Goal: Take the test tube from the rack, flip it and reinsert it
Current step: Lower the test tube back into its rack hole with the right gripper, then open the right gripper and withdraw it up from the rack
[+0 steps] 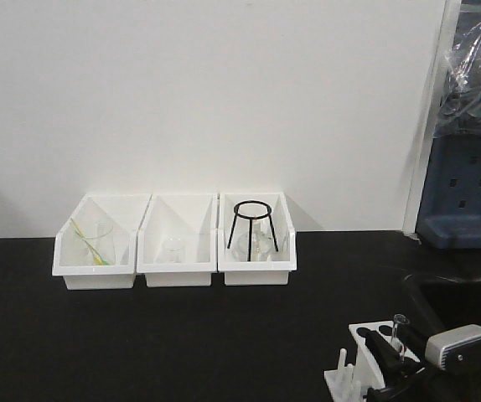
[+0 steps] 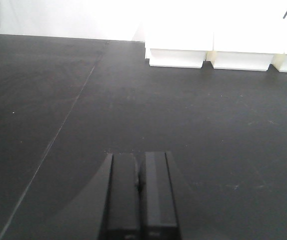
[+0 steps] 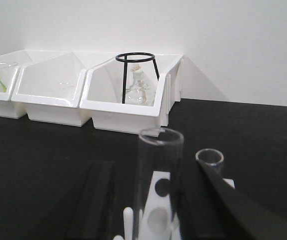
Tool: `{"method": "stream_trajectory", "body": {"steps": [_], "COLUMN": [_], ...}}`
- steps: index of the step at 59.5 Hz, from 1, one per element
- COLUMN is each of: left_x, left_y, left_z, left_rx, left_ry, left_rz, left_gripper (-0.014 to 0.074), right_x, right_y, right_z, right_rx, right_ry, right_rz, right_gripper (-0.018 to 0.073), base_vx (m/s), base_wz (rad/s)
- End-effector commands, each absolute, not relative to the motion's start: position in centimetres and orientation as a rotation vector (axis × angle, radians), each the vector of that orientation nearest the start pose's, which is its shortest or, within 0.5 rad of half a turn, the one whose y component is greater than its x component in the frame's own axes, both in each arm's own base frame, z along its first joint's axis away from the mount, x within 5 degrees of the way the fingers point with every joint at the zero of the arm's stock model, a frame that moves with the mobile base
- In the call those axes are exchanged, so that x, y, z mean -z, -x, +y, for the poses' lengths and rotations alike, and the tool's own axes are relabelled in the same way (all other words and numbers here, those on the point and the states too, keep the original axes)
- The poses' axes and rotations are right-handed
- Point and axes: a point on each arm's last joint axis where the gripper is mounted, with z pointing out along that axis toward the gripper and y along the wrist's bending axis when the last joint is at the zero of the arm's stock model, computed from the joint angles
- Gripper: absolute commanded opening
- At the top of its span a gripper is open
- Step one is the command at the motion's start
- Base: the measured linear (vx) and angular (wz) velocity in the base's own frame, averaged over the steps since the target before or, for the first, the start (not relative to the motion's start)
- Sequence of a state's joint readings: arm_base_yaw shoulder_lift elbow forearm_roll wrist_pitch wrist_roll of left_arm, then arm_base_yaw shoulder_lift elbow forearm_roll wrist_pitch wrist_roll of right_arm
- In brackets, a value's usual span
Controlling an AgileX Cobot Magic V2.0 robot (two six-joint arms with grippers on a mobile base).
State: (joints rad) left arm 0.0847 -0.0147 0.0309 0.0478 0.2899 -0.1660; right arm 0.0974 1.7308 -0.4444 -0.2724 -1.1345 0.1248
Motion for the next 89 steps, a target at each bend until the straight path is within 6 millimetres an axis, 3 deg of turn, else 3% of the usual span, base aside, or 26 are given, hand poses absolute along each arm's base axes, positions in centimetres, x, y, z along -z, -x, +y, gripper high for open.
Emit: {"method": "stream_trajectory", "body": {"steps": [1, 7, 14, 19, 23, 25, 36, 49, 74, 89], "left_x": [-18.6, -18.6, -18.6, -18.6, -18.6, -18.6, -18.6, -18.6, -18.6, -18.6], "left_y": [-5.5, -5.5, -5.5, -5.5, -5.5, -5.5, -5.5, -5.5, -5.5, -5.5], "left_z": [0.5, 0.5, 0.5, 0.5, 0.5, 0.5, 0.5, 0.5, 0.5, 0.5], "left_rx": [0.025, 0.025, 0.025, 0.025, 0.025, 0.025, 0.025, 0.025, 0.025, 0.025], "left_ry": [0.178, 0.178, 0.178, 0.178, 0.178, 0.178, 0.178, 0.178, 0.178, 0.178], "left_rz": [1.681, 1.681, 1.681, 1.681, 1.681, 1.681, 1.681, 1.681, 1.681, 1.681], "left_gripper": [-0.0006, -0.0006, -0.0006, -0.0006, -0.0006, -0.0006, -0.0006, -0.0006, -0.0006, -0.0006], "right_x": [-21.4, -24.4, -27.9, -29.8, -31.0, -31.1, -29.0, -26.4, -21.9, -20.4], "right_y": [-27.4, -26.9, -25.7, -23.7, -21.2, -20.0, -13.6, -9.1, -7.4, -6.1], "right_z": [4.8, 4.7, 4.4, 3.9, 3.6, 3.4, 2.6, 2.2, 2.2, 0.6], "right_rx": [-0.289, -0.295, -0.28, -0.256, -0.215, -0.2, -0.194, -0.191, -0.197, -0.077], "right_ry": [0.252, 0.234, 0.21, 0.191, 0.212, 0.212, 0.183, 0.182, 0.22, 0.069], "right_rz": [1.321, 1.315, 1.38, 1.473, 1.515, 1.537, 1.525, 1.423, 1.472, 1.512], "right_gripper": [0.0489, 0.0492, 0.0401, 0.0235, 0.0018, -0.0016, -0.0013, -0.0011, -0.0011, -0.0011], "base_vx": [0.0, 0.0, 0.0, 0.0, 0.0, 0.0, 0.0, 0.0, 0.0, 0.0], "base_wz": [0.0, 0.0, 0.0, 0.0, 0.0, 0.0, 0.0, 0.0, 0.0, 0.0]}}
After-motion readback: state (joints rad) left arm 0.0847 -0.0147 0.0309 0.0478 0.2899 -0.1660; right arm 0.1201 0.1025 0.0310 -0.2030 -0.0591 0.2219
